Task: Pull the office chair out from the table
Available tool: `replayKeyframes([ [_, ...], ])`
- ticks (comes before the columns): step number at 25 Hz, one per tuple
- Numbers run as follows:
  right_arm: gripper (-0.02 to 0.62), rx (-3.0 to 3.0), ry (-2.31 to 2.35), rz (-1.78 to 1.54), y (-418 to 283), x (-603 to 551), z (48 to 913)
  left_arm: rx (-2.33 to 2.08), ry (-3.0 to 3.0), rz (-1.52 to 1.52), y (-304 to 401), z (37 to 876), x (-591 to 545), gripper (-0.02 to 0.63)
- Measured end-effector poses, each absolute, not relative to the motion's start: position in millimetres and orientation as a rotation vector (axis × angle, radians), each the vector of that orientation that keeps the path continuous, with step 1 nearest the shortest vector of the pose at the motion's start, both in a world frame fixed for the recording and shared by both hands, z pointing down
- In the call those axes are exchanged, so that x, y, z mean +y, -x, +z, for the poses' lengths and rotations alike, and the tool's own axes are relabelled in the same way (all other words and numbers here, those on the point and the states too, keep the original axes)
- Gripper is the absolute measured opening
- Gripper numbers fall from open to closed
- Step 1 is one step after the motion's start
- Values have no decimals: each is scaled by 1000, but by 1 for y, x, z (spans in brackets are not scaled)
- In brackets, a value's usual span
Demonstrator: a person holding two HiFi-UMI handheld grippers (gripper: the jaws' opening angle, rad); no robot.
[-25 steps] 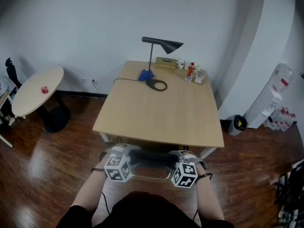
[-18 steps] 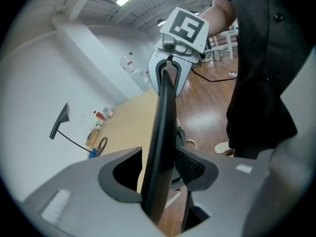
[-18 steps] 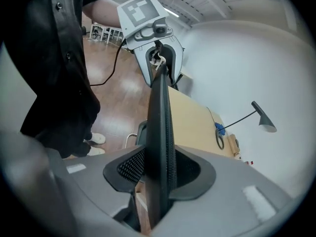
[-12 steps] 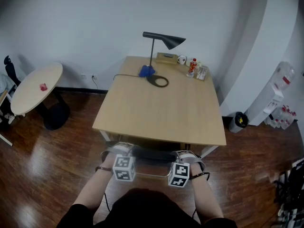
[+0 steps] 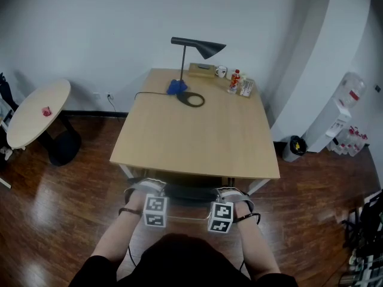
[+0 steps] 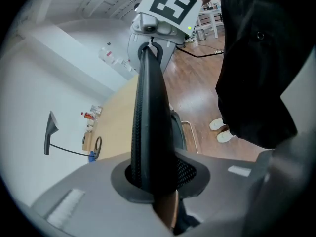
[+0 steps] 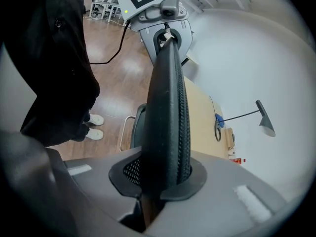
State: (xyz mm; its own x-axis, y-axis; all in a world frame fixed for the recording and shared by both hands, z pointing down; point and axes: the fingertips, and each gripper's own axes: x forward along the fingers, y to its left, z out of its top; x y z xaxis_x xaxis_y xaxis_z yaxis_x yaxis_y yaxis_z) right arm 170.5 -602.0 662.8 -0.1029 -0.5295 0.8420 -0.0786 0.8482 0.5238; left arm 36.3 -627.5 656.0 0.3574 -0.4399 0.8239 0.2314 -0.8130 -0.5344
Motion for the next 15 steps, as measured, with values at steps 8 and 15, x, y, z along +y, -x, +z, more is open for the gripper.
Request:
replayKeyframes([
  [8, 44, -1671, -411, -310, -174, -581, 668, 104, 2063, -1550, -39, 660, -609, 48],
  [15, 48, -1677, -392, -232, -169, -551, 664, 87, 2078, -1559, -34, 656, -581, 49],
])
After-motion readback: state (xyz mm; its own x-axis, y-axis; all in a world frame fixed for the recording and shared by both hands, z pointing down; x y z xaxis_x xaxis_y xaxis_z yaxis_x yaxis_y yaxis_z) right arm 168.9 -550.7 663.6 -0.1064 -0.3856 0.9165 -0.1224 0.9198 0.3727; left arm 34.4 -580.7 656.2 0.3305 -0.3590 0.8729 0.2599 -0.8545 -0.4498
